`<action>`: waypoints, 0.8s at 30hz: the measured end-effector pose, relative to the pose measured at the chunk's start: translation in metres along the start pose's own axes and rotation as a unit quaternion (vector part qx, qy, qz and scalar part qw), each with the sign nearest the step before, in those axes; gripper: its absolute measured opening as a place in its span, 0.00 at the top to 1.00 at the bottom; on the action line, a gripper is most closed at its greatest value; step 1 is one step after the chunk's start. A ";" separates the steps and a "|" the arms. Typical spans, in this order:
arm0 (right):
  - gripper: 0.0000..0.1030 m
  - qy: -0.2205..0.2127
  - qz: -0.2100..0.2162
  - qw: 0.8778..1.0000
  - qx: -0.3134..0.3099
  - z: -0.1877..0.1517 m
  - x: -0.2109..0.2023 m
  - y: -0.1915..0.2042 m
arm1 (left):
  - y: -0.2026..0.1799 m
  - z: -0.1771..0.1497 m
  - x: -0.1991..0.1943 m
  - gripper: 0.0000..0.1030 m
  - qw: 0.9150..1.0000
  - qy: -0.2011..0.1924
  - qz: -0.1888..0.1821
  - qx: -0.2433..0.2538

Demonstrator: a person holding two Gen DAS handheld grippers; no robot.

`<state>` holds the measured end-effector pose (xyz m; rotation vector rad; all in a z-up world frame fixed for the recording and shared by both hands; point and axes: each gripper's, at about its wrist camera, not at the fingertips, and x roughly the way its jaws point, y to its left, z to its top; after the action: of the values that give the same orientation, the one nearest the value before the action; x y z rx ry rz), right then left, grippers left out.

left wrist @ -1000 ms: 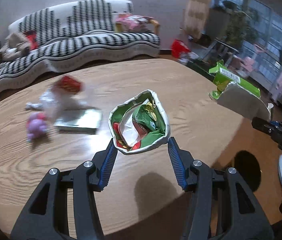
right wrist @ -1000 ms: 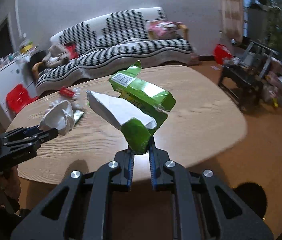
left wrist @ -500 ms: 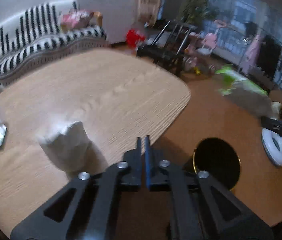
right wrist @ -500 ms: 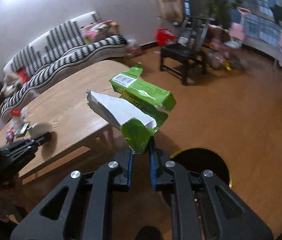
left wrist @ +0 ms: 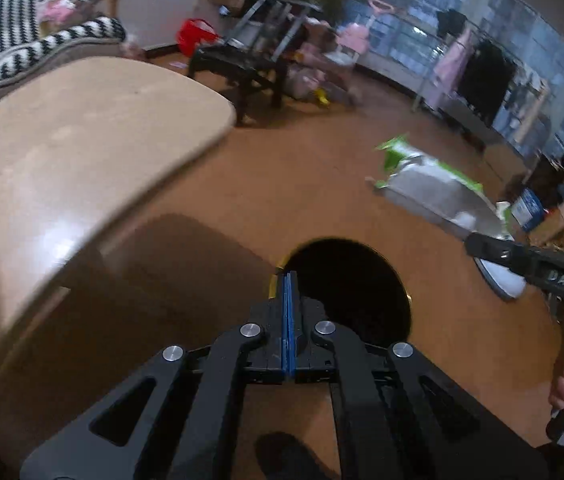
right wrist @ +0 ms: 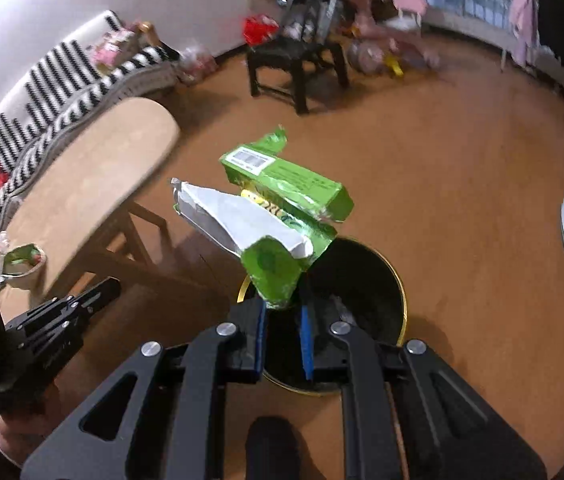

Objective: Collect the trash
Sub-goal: 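Carry both bags to the black bin and open both tools to drop them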

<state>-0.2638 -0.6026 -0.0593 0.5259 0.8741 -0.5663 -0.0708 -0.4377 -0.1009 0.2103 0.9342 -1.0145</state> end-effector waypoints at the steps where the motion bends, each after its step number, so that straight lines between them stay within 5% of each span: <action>1: 0.86 0.005 -0.004 1.000 0.004 0.000 0.003 -0.001 | -0.005 -0.002 0.005 1.00 1.000 0.006 -0.006 0.000; 16: 0.86 0.079 -0.039 0.995 0.047 -0.005 0.048 -0.026 | -0.022 0.002 0.059 0.98 0.997 0.053 -0.053 -0.008; 17: 0.86 0.081 -0.044 0.994 0.051 -0.005 0.050 -0.029 | -0.023 0.002 0.063 0.93 0.997 0.056 -0.054 -0.008; 18: 0.83 0.091 -0.049 0.993 0.054 -0.006 0.054 -0.032 | -0.024 0.001 0.067 0.71 0.997 0.061 -0.054 -0.009; 19: 0.80 0.095 -0.050 0.993 0.057 -0.008 0.057 -0.035 | -0.023 0.001 0.068 0.33 0.997 0.061 -0.051 -0.011; 20: 0.70 0.096 -0.051 0.992 0.064 -0.009 0.059 -0.038 | -0.023 0.000 0.067 0.22 0.998 0.051 -0.045 -0.014; 22: 0.50 0.094 -0.054 0.992 0.072 -0.008 0.060 -0.042 | -0.022 0.000 0.063 0.18 0.999 0.037 -0.034 -0.012; 24: 0.46 0.089 -0.058 0.992 0.073 -0.007 0.058 -0.043 | -0.021 0.002 0.064 0.18 0.998 0.041 -0.036 -0.014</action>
<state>-0.2654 -0.6433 -0.1193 0.6685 1.0420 -0.6997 -0.0745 -0.4910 -0.1425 0.1974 1.0360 -1.0641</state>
